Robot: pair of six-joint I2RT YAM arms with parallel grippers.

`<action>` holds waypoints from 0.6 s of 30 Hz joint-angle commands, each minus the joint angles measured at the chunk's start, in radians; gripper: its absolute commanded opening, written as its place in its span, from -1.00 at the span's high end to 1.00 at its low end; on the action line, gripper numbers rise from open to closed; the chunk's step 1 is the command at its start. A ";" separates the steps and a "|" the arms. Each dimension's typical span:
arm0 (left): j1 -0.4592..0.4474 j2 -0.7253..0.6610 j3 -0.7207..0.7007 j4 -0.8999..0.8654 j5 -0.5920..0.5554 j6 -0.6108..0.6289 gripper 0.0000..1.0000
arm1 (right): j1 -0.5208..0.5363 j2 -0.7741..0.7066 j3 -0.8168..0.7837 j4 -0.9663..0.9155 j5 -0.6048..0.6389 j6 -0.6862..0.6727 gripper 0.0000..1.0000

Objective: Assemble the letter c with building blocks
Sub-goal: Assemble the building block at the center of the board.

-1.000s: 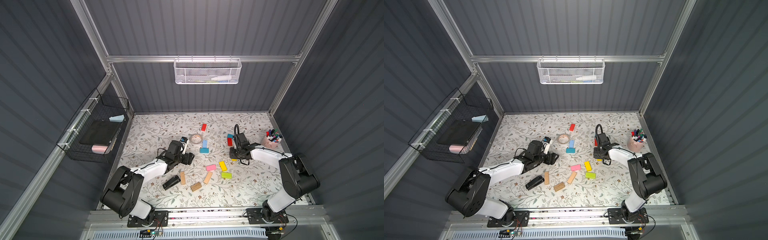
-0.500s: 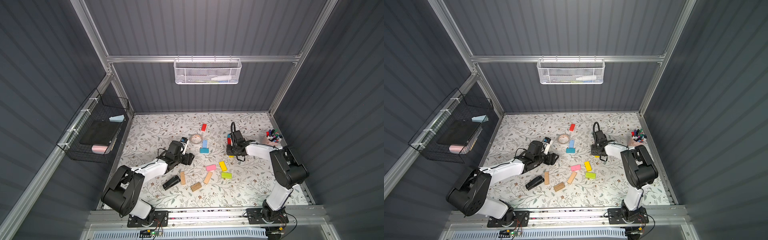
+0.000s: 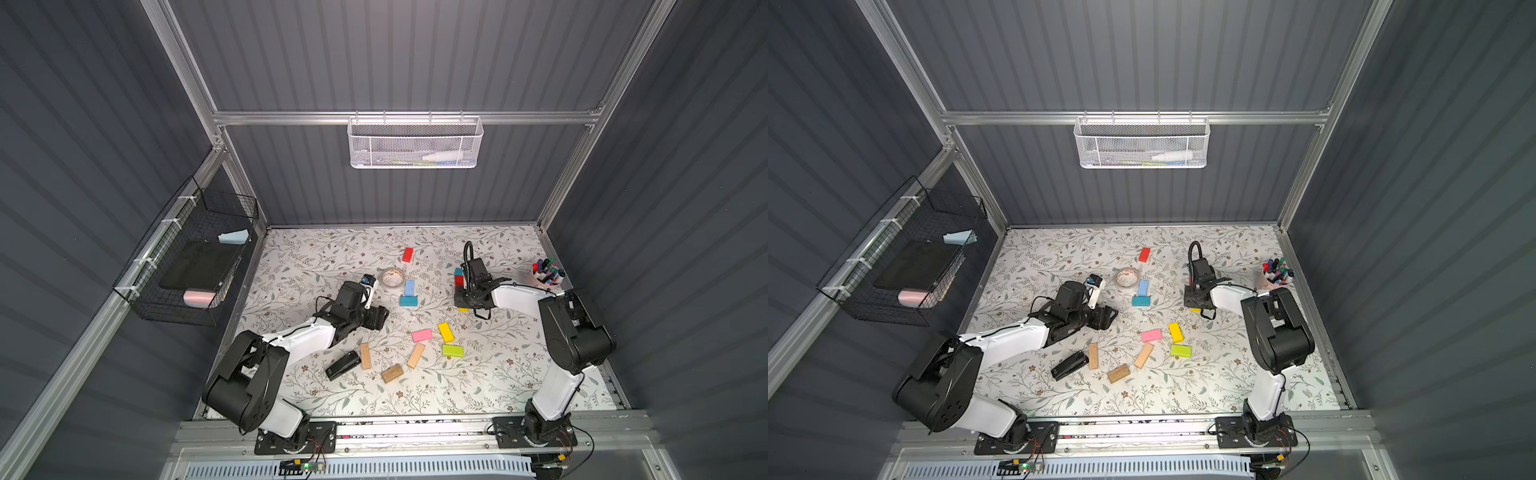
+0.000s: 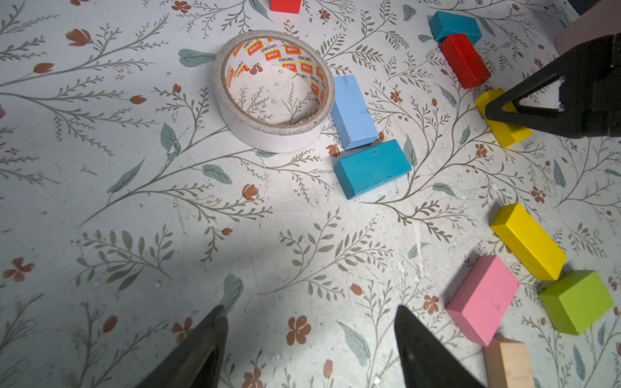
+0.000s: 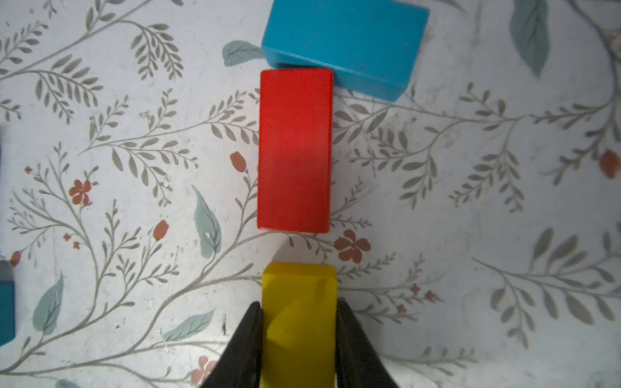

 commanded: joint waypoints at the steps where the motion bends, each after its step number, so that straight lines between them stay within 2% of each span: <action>1: -0.006 0.011 0.029 -0.014 0.011 0.017 -0.53 | -0.005 0.026 0.013 -0.024 0.011 -0.021 0.42; 14: -0.006 0.011 0.029 -0.013 0.011 0.018 -0.53 | -0.007 0.071 0.044 -0.025 -0.008 -0.019 0.39; 18: -0.006 0.014 0.030 -0.011 0.011 0.018 -0.53 | -0.008 0.073 0.050 -0.025 -0.007 -0.015 0.32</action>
